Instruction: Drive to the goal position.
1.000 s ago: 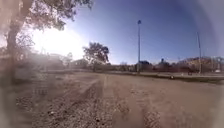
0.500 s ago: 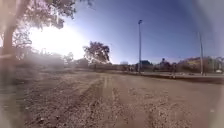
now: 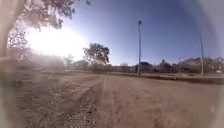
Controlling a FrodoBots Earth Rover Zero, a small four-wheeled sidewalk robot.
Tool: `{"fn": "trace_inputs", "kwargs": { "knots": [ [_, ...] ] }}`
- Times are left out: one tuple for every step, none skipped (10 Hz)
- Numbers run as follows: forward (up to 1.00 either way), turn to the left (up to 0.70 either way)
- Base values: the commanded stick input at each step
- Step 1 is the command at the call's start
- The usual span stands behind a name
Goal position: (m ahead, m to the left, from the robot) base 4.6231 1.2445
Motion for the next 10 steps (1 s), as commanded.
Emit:
{"fn": "trace_inputs", "kwargs": {
  "knots": [
    [0.50,0.00],
    [0.50,0.00],
    [0.50,0.00],
    [0.50,0.00],
    [0.50,0.00],
    [0.50,0.00],
    [0.50,0.00],
    [0.50,0.00],
    [0.50,0.00],
    [0.50,0.00]
  ]
}}
